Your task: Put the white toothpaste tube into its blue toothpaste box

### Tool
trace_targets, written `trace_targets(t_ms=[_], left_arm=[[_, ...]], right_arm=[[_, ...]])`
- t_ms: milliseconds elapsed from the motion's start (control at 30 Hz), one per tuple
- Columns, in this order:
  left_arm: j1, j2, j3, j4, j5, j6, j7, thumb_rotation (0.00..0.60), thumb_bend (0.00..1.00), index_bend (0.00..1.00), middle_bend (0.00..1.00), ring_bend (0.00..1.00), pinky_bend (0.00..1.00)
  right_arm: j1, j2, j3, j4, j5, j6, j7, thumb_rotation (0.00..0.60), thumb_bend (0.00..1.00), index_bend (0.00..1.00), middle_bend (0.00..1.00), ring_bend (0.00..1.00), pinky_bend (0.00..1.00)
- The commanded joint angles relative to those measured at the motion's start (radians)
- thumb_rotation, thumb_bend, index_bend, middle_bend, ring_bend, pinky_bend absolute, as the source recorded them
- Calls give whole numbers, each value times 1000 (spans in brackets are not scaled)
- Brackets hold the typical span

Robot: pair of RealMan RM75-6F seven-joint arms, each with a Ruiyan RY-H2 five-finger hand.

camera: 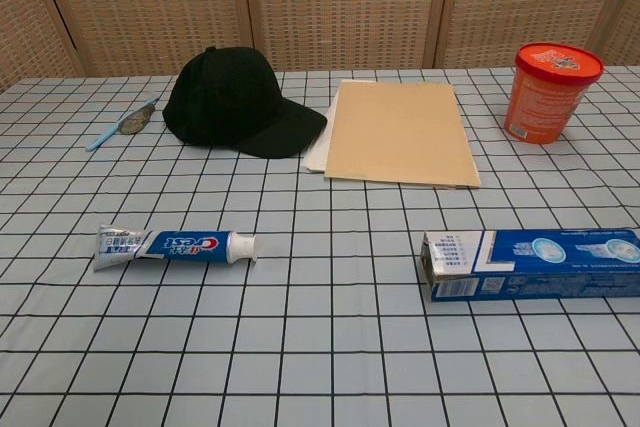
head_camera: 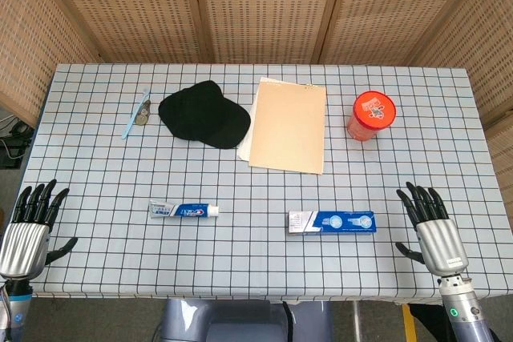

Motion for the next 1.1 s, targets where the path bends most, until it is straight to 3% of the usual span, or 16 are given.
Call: trace_targets(t_ms=[33,1100], left_arm=[[1,1,1,-2,2,3,0,600,148,94,0,0,0],[0,-2,4,-5,8,1,20,600,149,102,0,0,0]], right_arm=[[-1,1,-1,-1,-2,3,0,600,152,20,0,0,0],[-2,12,-3,-17,-11,10,16,600,152,19,0,0,0]])
